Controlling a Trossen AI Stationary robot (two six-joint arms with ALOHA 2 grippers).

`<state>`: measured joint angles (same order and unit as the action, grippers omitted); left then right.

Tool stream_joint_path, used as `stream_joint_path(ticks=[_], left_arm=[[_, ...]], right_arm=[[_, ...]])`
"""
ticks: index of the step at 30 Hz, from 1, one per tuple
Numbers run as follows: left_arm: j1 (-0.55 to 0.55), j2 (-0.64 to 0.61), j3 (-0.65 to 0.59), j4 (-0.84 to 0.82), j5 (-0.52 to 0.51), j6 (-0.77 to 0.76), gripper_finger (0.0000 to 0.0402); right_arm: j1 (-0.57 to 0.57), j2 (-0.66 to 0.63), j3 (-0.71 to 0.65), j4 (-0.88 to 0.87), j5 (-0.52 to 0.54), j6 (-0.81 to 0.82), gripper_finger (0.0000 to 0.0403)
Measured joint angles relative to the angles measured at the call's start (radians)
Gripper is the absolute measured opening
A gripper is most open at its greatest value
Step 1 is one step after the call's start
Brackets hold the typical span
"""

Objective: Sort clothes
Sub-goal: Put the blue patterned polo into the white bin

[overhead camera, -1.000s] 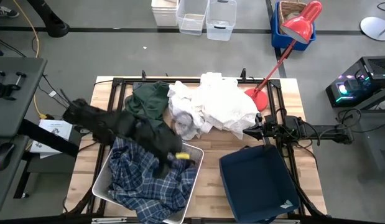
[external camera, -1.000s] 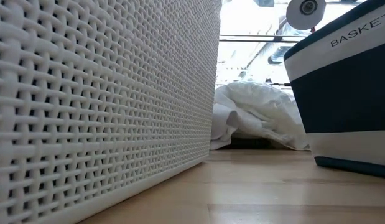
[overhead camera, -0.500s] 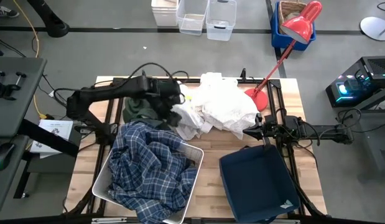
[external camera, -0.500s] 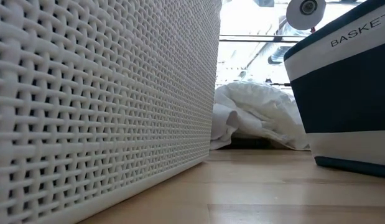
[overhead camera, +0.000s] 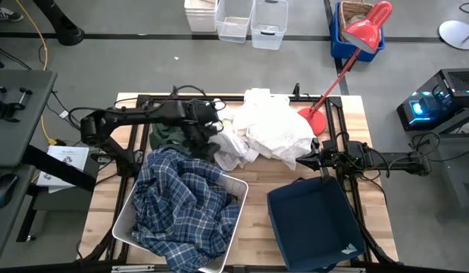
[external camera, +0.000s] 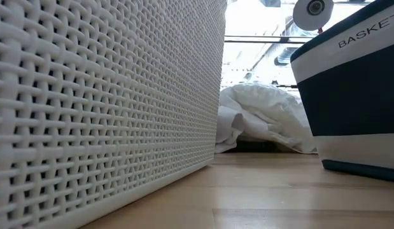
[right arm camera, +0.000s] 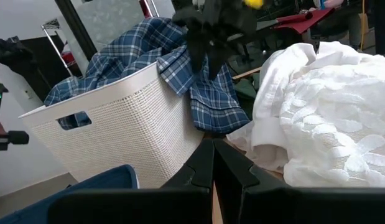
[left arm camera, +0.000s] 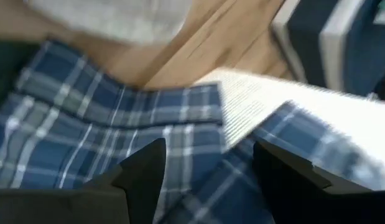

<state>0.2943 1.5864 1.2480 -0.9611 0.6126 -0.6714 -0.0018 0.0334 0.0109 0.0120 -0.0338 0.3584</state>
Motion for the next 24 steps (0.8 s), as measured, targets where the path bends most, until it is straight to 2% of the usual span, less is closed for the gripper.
stream_joint_path(ticks=[3,8,11,15,16,24], left_arm=[[-0.023,0.000,-0.048,0.015,0.002,-0.007,0.0232],[-0.071,0.000,-0.090,0.139,0.029,-0.008,0.0221],[-0.106,0.000,-0.090,0.192,0.035,-0.011,0.0170],[-0.150,0.000,-0.079,0.252,0.064,-0.019,0.0036],[-0.163,0.000,-0.071,0.265,0.068,-0.023,0.0019],[-0.218,-0.031,0.131,0.284,0.093,-0.007,0.0001]], right_arm=[[0.000,0.000,0.000,0.000,0.000,0.000,0.0000],[0.000,0.000,0.000,0.000,0.000,0.000,0.0000],[0.000,0.000,0.000,0.000,0.000,0.000,0.0000],[0.000,0.000,0.000,0.000,0.000,0.000,0.0000],[0.000,0.000,0.000,0.000,0.000,0.000,0.0000],[0.000,0.000,0.000,0.000,0.000,0.000,0.0000]])
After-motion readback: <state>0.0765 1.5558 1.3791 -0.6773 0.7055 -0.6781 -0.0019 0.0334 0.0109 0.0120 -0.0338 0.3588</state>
